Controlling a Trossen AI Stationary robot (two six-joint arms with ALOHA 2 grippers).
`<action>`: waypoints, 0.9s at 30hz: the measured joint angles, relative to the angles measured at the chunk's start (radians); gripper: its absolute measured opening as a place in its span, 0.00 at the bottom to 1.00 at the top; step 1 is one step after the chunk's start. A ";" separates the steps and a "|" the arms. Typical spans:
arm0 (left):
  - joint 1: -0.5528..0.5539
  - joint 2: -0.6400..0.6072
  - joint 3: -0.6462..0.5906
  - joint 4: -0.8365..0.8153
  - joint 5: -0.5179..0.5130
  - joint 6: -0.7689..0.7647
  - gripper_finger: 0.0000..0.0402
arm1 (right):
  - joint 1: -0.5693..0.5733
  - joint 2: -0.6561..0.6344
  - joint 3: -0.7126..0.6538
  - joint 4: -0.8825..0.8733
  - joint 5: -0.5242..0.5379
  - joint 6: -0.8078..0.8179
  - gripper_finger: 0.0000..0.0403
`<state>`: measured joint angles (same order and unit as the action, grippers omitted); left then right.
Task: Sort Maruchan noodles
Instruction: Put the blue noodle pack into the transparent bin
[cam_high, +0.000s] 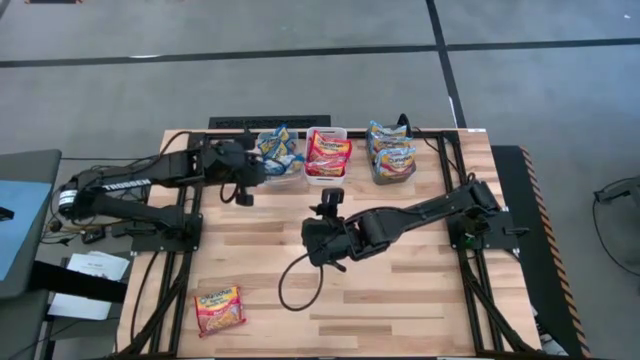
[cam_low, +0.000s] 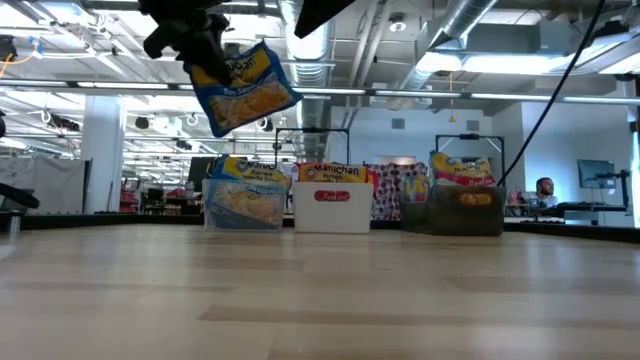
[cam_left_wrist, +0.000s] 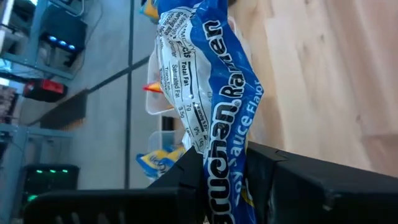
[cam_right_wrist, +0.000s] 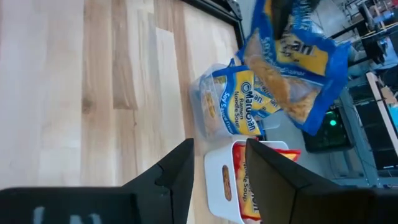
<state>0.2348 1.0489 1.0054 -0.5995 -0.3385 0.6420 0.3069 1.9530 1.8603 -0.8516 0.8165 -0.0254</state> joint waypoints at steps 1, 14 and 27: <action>0.017 0.000 0.000 -0.004 0.012 0.025 0.13 | 0.000 0.000 0.000 -0.001 -0.001 0.000 0.41; 0.192 0.103 0.000 -0.018 0.127 0.132 0.13 | 0.001 0.000 -0.001 -0.023 -0.007 0.077 0.41; 0.204 0.232 0.000 -0.020 0.160 0.087 0.13 | 0.001 0.000 -0.001 -0.039 -0.008 0.122 0.41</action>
<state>0.4389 1.2804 1.0054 -0.6196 -0.1789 0.7289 0.3077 1.9530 1.8595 -0.8902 0.8089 0.0966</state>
